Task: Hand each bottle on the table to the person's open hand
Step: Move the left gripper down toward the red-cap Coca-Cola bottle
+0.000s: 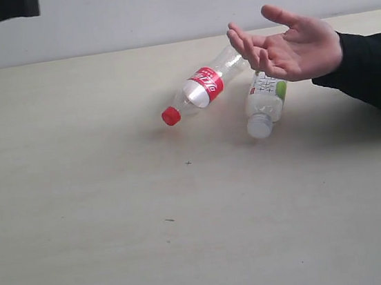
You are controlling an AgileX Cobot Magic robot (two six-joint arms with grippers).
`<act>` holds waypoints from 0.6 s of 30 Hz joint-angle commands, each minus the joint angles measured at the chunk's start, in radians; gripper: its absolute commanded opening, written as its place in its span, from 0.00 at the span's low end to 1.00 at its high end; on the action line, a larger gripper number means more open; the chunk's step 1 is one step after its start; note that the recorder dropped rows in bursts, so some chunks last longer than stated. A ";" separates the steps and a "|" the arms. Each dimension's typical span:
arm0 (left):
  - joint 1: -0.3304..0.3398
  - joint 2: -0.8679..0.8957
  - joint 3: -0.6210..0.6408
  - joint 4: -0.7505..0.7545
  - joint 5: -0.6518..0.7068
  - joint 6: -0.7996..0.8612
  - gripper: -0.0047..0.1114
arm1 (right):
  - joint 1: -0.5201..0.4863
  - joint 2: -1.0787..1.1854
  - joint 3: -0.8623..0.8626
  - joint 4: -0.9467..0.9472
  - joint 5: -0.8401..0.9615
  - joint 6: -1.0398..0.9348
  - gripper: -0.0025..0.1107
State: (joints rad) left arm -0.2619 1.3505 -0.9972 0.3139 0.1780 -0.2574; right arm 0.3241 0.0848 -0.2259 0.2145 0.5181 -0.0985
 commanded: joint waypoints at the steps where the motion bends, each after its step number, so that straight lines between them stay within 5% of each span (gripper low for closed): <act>1: -0.039 0.269 -0.277 -0.028 0.263 0.119 0.04 | 0.001 -0.004 0.002 -0.005 -0.008 -0.002 0.02; 7: -0.068 0.589 -0.669 -0.323 0.551 0.460 0.04 | 0.001 -0.004 0.002 -0.005 -0.008 -0.002 0.02; 12: -0.080 0.830 -1.022 -0.459 0.779 0.547 0.04 | 0.001 -0.004 0.002 -0.005 -0.008 -0.002 0.02; 18: -0.124 1.004 -1.246 -0.549 0.793 0.637 0.05 | 0.001 -0.004 0.002 -0.005 -0.008 0.000 0.02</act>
State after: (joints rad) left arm -0.3602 2.2985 -2.1624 -0.1735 0.9651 0.3233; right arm 0.3241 0.0848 -0.2259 0.2145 0.5181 -0.0985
